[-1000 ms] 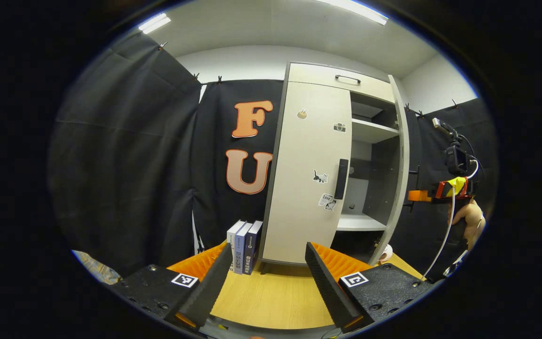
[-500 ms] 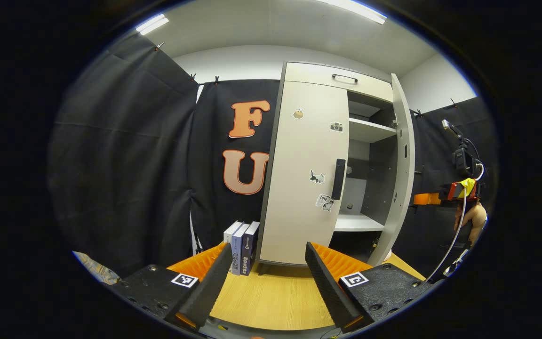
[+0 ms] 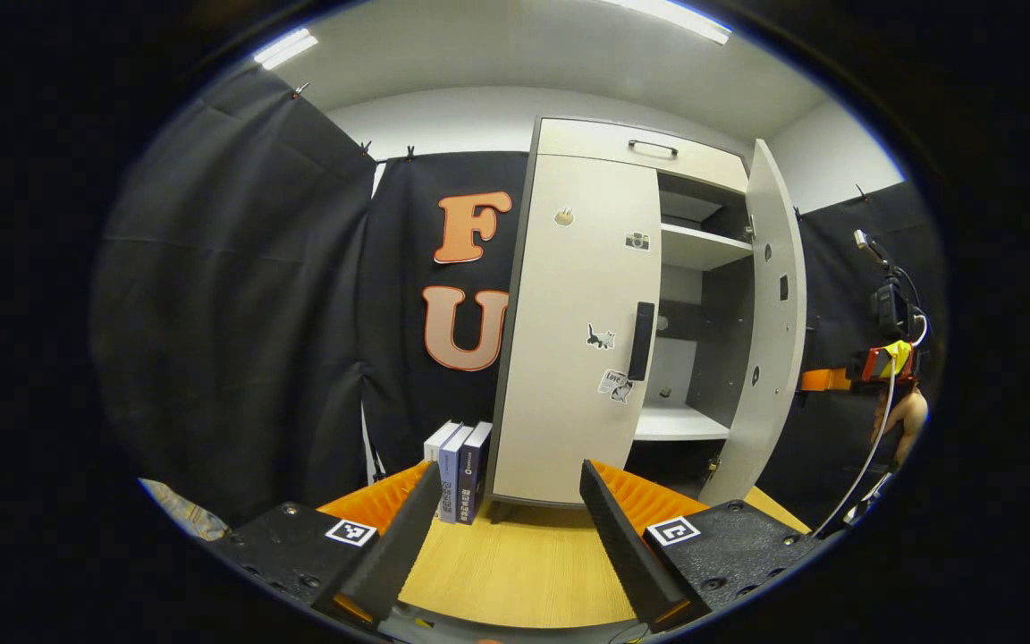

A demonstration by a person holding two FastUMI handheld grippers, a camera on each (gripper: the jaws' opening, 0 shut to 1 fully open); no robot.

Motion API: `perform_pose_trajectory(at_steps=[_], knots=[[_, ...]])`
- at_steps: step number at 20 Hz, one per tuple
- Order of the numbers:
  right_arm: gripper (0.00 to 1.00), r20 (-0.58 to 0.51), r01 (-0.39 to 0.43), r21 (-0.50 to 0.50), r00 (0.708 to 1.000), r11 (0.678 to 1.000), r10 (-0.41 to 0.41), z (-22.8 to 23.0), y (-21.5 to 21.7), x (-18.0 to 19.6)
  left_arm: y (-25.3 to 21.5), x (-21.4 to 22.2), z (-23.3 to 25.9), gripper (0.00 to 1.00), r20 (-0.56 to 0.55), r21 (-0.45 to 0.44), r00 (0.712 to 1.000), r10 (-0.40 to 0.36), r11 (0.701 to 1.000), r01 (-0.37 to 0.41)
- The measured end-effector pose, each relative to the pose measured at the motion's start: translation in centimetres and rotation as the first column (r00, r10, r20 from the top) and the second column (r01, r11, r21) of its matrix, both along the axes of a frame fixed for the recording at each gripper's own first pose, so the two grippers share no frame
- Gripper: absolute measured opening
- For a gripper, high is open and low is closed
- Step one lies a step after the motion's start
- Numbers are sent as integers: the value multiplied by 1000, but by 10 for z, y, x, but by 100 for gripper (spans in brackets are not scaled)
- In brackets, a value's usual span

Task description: Open the right door of the double-door shoe cabinet with the right hand, and open the left door with the left hand.

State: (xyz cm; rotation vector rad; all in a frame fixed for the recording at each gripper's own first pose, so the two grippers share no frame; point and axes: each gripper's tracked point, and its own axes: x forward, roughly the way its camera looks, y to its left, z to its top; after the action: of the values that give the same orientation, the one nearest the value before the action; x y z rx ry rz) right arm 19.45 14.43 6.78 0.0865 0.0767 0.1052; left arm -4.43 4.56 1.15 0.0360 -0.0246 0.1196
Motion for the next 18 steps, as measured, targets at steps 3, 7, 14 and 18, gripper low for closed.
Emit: perform_pose_trajectory(at_steps=[3, 7, 14, 18], knots=[[9, 4, 1, -14, 1000, 1000, 0, 0, -6, 1, -5, 2, 0, 95, -4, -2, 1000, -7, 1000, 7], [9, 4, 23, -7, 1000, 1000, -23, 1, -15, 2, -11, 4, 0, 95, -2, 4, 1000, -9, 1000, 9], [9, 5, 56, 6, 998, 998, -56, 1, -32, 4, -30, 18, -2, 95, -11, 11, 1000, -17, 1000, 18], [9, 17, 85, -7, 996, 996, -85, 3, -45, 10, -40, 27, 3, 95, 1, 24, 1000, -17, 1000, 17]])
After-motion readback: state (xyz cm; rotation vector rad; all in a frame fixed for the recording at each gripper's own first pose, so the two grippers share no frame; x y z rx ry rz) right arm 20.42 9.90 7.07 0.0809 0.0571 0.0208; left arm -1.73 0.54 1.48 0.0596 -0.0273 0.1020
